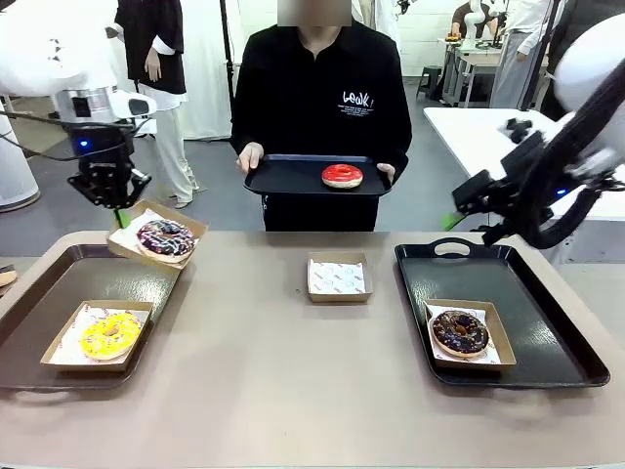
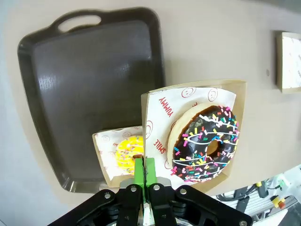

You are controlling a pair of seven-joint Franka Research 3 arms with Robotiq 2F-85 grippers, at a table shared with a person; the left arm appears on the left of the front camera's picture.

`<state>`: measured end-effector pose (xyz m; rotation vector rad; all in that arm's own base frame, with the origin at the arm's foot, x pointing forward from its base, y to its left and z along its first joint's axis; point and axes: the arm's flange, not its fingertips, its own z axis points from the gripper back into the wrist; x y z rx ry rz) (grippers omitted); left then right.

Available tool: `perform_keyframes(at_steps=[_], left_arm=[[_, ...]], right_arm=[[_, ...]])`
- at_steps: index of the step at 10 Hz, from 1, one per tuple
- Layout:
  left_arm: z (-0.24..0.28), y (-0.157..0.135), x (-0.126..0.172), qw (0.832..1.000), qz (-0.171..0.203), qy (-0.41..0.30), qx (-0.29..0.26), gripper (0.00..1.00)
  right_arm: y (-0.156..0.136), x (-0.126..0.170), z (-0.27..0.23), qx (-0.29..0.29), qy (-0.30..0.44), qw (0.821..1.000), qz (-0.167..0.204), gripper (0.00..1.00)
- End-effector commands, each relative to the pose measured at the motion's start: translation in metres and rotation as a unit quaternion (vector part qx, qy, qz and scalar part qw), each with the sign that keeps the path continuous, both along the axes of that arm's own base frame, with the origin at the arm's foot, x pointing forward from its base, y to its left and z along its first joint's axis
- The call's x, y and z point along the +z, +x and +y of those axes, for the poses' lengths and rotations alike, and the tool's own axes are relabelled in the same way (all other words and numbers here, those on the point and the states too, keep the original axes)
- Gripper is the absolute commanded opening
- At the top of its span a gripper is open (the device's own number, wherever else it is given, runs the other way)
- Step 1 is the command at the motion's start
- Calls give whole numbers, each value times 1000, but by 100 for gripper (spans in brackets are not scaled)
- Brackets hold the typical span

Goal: Individually package the donuts and arrange them on the tray.
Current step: Place the picked Paper togo box on the Handle tray while simultaneously picking up another Paper togo box from the table with the other hand.

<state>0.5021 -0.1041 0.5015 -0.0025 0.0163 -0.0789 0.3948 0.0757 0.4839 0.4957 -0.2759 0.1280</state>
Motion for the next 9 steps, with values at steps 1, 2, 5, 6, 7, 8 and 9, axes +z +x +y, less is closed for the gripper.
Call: perform_keyframes(at_steps=[1, 2, 5, 6, 7, 8, 9], left_arm=[[17, -9, -7, 1000, -10, -22, -4, 1], [22, -11, -10, 1000, -10, -21, -8, 1], [17, -14, -16, 1000, -1, -2, -24, 1], [23, -8, -14, 1000, 2, -7, 0, 1], [23, -8, -14, 1000, 2, -7, 0, 1], [23, -8, -14, 1000, 2, -7, 0, 1], [23, -8, -14, 1000, 2, -7, 0, 1]], right_arm=[[8, -21, 19, -14, -40, 999, 18, 100], [8, -28, 28, -11, -44, 999, 19, 100], [2, -35, 29, 15, -18, 999, 23, 100], [7, -36, 33, 7, -41, 999, 22, 100], [7, -36, 33, 7, -41, 999, 22, 100], [7, -36, 33, 7, -41, 999, 22, 100], [7, -36, 33, 7, -41, 999, 22, 100]])
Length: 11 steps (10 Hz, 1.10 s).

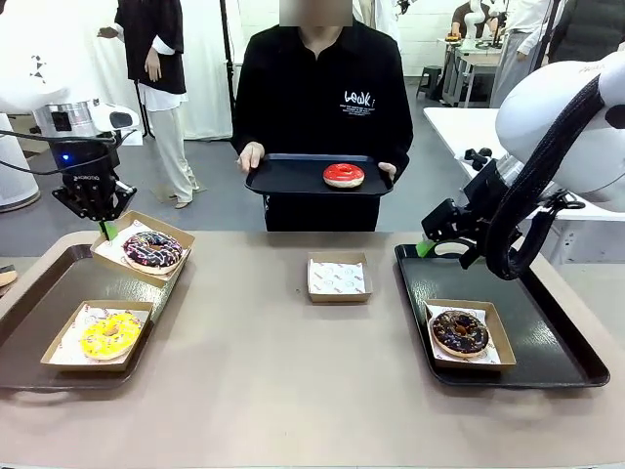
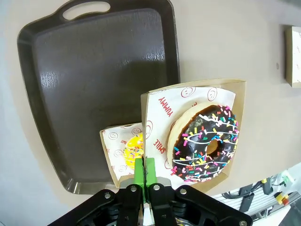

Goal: Individually package the donuts and arrange them on the tray.
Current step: Place the picked Paper togo box on the Handle tray while simultaneously picking up another Paper togo box from the table with the other hand.

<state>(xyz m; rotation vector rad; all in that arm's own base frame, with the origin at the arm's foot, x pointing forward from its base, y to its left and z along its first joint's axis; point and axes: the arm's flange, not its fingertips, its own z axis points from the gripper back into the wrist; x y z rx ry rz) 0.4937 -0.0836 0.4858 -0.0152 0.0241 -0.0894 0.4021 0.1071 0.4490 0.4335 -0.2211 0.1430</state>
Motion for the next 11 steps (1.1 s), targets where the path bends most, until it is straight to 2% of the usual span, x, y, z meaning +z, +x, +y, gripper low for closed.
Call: perform_keyframes(at_steps=[1, 3, 5, 8, 11], left_arm=[[2, 0, 2, 1000, -2, -1, 5, 1], [0, 0, 0, 1000, 0, 0, 0, 1], [19, 13, -2, 999, -11, 17, 29, 1], [47, 12, -7, 998, -20, 31, 50, 1], [63, 16, -17, 997, -17, 37, 58, 1]], right_arm=[[0, -1, 2, -2, -8, 1000, -2, 100], [0, 0, 0, 0, 0, 1000, 0, 100], [8, -2, 37, 10, -65, 998, 14, 100], [47, -6, 106, 3, -118, 992, 46, 100], [96, -10, 157, -42, -144, 987, 64, 100]])
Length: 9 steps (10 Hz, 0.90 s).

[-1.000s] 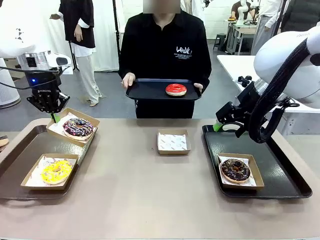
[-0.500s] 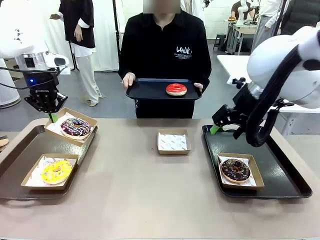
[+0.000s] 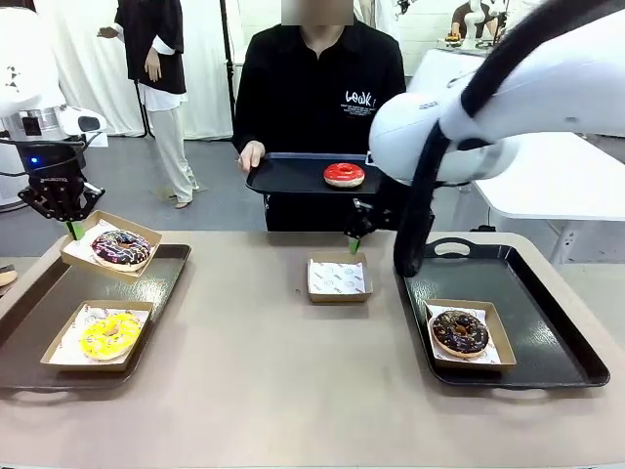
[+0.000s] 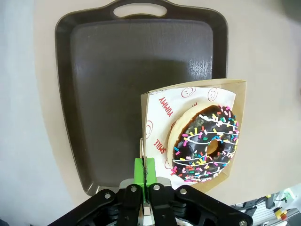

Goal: Individually package the donuts and arrange them on the tray.
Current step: Place the picked Paper togo box on the Handle tray while simultaneously picking up another Paper togo box from the table with the other hand.

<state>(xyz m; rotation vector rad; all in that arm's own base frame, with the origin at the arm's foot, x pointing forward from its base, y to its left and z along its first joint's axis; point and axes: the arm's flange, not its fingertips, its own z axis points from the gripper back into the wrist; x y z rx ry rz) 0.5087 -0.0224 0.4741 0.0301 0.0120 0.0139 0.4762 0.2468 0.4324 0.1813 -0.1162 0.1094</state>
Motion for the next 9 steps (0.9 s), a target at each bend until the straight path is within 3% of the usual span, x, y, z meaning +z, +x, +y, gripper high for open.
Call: perform_keyframes(at_steps=[1, 5, 6, 9], left_arm=[[6, 0, -8, 1000, -11, 11, 8, 1], [18, 6, -13, 1000, -19, 3, 10, 1], [7, 3, -9, 1000, -4, -1, 5, 1], [7, 3, -9, 1000, -4, -1, 5, 1]], right_arm=[[41, 5, 27, -44, -26, 999, 20, 100], [87, -16, 31, -57, -23, 998, 35, 100], [85, -15, 28, -64, -33, 997, 18, 100], [80, -17, 25, -49, -15, 998, 29, 100]])
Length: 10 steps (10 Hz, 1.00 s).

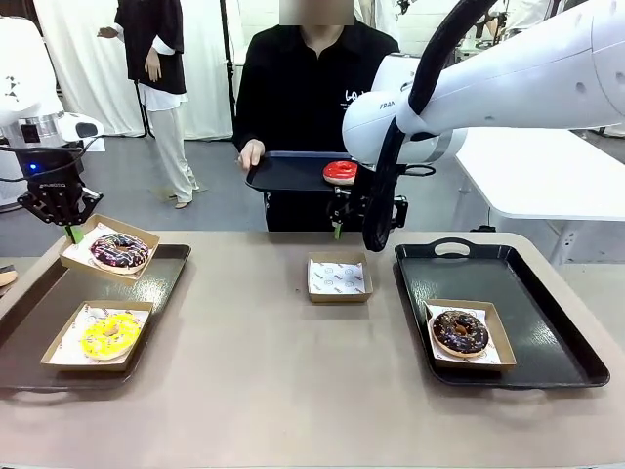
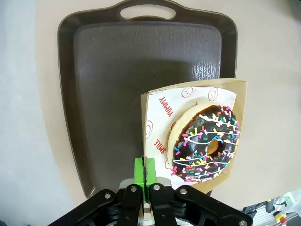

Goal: Individually package the donuts and arrange them on the tray.
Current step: Place the picked Paper togo box on the Handle tray while simultaneously picking up another Paper togo box from the table with the other hand.

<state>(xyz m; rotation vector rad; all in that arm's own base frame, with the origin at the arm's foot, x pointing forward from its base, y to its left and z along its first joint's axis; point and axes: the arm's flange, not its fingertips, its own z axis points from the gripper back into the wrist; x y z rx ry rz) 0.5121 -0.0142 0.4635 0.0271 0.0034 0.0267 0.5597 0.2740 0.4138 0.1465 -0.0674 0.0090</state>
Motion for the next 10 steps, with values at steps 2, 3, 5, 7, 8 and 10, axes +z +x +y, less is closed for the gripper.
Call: perform_keyframes(at_steps=[2, 3, 5, 7, 8, 10], left_arm=[[-1, -1, 2, 1000, 0, 0, -1, 1], [0, 0, 0, 1000, 0, 0, 0, 1], [-6, 13, -13, 999, -10, 33, -8, 1], [-9, 27, -21, 999, -1, 33, 2, 1], [-10, 33, -26, 999, -3, 33, 8, 1], [-10, 41, -36, 1000, -8, 19, 13, 1]], right_arm=[[-4, 2, -2, 0, 1, 1000, 1, 100], [0, 1, 1, 1, 0, 1000, 0, 100], [-9, -19, -10, -7, -36, 999, -34, 100], [-6, -39, -20, -21, -30, 998, -41, 100], [-5, -49, -23, -21, -21, 999, -37, 100], [-3, -65, -27, -19, -14, 999, -29, 100]])
